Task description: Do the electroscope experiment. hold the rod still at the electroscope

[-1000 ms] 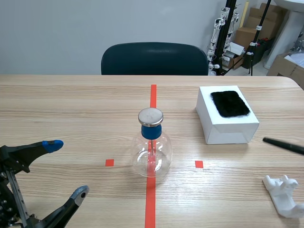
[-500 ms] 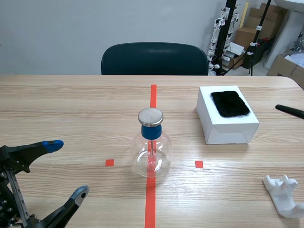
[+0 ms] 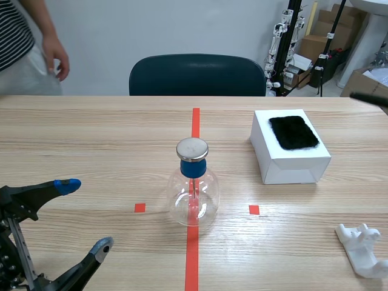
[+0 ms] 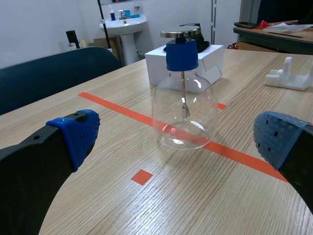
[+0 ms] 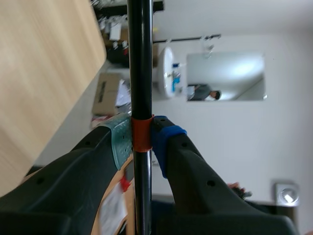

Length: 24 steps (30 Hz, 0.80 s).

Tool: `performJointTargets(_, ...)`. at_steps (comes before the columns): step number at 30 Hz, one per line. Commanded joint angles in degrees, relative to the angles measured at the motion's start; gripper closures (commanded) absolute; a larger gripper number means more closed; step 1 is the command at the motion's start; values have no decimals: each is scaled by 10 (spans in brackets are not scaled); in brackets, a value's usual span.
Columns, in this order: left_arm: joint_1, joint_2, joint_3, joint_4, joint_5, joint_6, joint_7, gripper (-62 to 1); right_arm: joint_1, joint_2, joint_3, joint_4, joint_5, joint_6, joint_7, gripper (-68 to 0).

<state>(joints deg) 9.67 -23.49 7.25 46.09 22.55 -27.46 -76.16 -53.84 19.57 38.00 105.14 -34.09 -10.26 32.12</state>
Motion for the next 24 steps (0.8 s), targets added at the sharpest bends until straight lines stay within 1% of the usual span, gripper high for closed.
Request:
performJointTargets(1,-2,-1,-1,3,-4,1,-8,-623,9,25,-8,40,10,-8,-26,-6)
performJointTargets(4,-2,-1,-1,3,-4,1,-8,-623,12,55,-32,89,2,-9,-83,-6)
performJointTargets(7,-2,-1,-1,3,-4,1,-8,-623,29,83,-66,126,-27,-9,-146,-6)
performJointTargets(9,-2,-1,-1,3,-4,1,-8,-623,47,101,-96,139,-56,-9,-181,-6)
performJointTargets(13,-2,-1,-1,3,-4,1,-8,-623,95,127,-175,140,-125,-6,-243,-6)
performJointTargets(18,-2,-1,-1,3,-4,1,-8,-623,140,139,-266,140,-200,-3,-285,-4)
performJointTargets(19,-2,-1,-1,3,-4,1,-8,-623,146,139,-281,139,-214,2,-292,-4)
performJointTargets(21,-2,-1,-1,3,-4,1,-8,-623,158,139,-308,137,-244,24,-309,-4)
performJointTargets(24,-2,-1,-1,3,-4,1,-8,-623,169,139,-340,127,-269,26,-316,-4)
